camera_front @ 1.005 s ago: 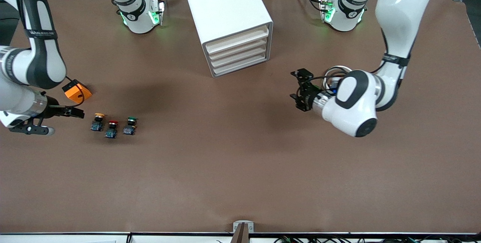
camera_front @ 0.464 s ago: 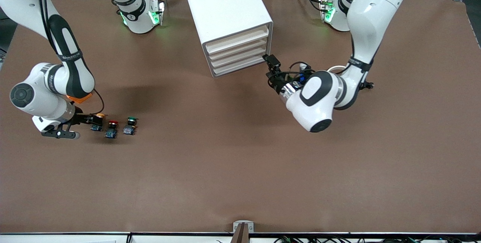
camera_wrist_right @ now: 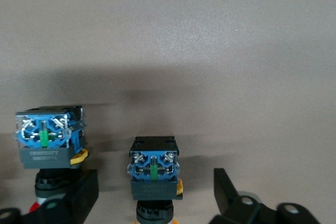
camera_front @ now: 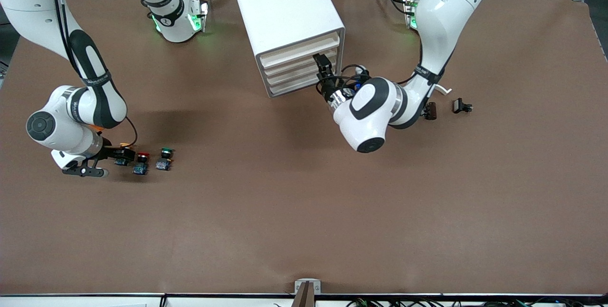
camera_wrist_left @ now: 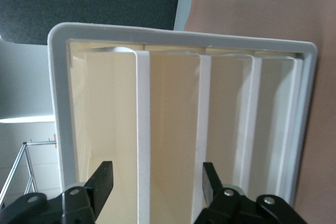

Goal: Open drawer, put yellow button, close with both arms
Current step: 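Pull the top drawer open with the left gripper while the right grasps yellow button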

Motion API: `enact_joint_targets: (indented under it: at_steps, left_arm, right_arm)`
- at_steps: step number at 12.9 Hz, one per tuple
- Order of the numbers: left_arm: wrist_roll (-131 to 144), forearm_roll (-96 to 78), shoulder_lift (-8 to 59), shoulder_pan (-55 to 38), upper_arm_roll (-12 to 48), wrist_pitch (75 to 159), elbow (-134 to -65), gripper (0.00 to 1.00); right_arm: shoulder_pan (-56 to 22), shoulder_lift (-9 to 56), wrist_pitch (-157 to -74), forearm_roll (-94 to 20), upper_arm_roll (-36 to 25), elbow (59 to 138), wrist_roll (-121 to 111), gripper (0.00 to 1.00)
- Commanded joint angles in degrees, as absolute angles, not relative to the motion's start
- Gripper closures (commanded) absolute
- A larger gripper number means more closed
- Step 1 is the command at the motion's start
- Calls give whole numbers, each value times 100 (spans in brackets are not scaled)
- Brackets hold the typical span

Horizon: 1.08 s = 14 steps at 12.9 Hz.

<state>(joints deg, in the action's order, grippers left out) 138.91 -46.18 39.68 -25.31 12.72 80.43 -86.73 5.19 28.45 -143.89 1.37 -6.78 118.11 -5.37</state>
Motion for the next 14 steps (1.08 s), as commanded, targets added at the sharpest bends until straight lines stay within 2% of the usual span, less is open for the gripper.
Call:
enact_joint_targets:
  at_steps: [1, 4, 5, 6, 7, 8, 11, 14]
  left_arm:
    - [14150, -4702, 4148, -2742, 1239, 7937, -8552, 34]
    - [14247, -4702, 4245, -2865, 1239, 7937, -8552, 47]
    - [14256, -4702, 4263, -2865, 1239, 7937, -8552, 58]
    - [14256, -4711, 4263, -2857, 1239, 7937, -8543, 67]
    - [14265, -4711, 4254, -2839, 1231, 7937, -8534, 72]
    - [14360, -4720, 4254, -2787, 1204, 7937, -8525, 72]
    - [14467, -4834, 4219, -2673, 1046, 7937, -8499, 89]
    - [14511, -4869, 4140, -2225, 1046, 7928, -8447, 90]
  right_arm:
    - [642, 2926, -14405, 220, -615, 11769, -598, 27]
    - [642, 2927, -14405, 202, -615, 11760, -580, 53]
    - [642, 2927, -14405, 193, -615, 11760, -580, 56]
    - [633, 2927, -14397, 176, -615, 11760, -571, 57]
    - [624, 2927, -14388, 167, -615, 11742, -563, 61]
    - [624, 2918, -14388, 167, -615, 11716, -571, 61]
    - [589, 2839, -14300, 167, -615, 11593, -554, 61]
    - [571, 2559, -13661, 167, -615, 11505, -493, 61]
